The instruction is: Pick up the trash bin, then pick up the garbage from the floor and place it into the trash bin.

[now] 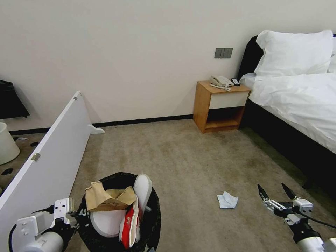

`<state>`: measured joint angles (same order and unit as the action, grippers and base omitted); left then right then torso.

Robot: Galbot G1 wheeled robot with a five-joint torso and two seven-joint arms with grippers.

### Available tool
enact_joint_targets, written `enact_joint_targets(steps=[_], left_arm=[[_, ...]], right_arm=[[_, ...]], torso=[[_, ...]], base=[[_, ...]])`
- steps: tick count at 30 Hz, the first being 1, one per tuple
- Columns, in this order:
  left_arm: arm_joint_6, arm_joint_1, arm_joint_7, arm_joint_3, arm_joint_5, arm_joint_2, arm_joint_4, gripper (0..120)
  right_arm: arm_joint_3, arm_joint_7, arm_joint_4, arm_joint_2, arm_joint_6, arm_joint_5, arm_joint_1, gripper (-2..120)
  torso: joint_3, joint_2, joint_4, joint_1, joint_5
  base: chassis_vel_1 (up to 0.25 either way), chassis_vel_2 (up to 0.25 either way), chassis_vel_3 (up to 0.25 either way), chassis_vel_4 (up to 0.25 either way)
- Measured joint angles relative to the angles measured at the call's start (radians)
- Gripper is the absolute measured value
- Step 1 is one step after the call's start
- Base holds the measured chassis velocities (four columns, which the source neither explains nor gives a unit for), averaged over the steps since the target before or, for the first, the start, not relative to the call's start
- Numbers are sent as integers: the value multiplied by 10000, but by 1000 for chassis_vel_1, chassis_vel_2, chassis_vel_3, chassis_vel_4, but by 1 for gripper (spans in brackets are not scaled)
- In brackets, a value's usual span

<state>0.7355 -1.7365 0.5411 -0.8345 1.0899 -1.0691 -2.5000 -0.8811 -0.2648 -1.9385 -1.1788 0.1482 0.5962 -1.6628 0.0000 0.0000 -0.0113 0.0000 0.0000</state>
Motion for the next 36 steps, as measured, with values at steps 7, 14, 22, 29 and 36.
enact_joint_targets(steps=[7, 14, 22, 29, 36], left_arm=[[0, 27, -1, 5, -19, -7, -1, 1], [0, 50, -6, 9, -37, -10, 0, 1], [0, 68, -16, 9, -74, -13, 0, 1], [0, 74, -24, 6, -83, -15, 0, 1], [0, 78, -29, 2, -94, -11, 0, 1]], right_arm=[[14, -50, 9, 19, -4, 9, 13, 100], [71, -96, 56, 2, -4, 5, 61, 100], [84, -134, 96, 29, -12, 20, 106, 100], [81, -162, 101, 42, -20, 31, 107, 100], [79, -194, 112, 36, -24, 42, 119, 100]], torso=[[0, 0, 1, 0, 0], [0, 0, 1, 0, 0], [0, 0, 1, 0, 0], [0, 0, 1, 0, 0], [0, 0, 0, 0, 0]], base=[[0, 0, 0, 0], [0, 0, 0, 0], [0, 0, 0, 0], [0, 0, 0, 0], [0, 0, 0, 0]])
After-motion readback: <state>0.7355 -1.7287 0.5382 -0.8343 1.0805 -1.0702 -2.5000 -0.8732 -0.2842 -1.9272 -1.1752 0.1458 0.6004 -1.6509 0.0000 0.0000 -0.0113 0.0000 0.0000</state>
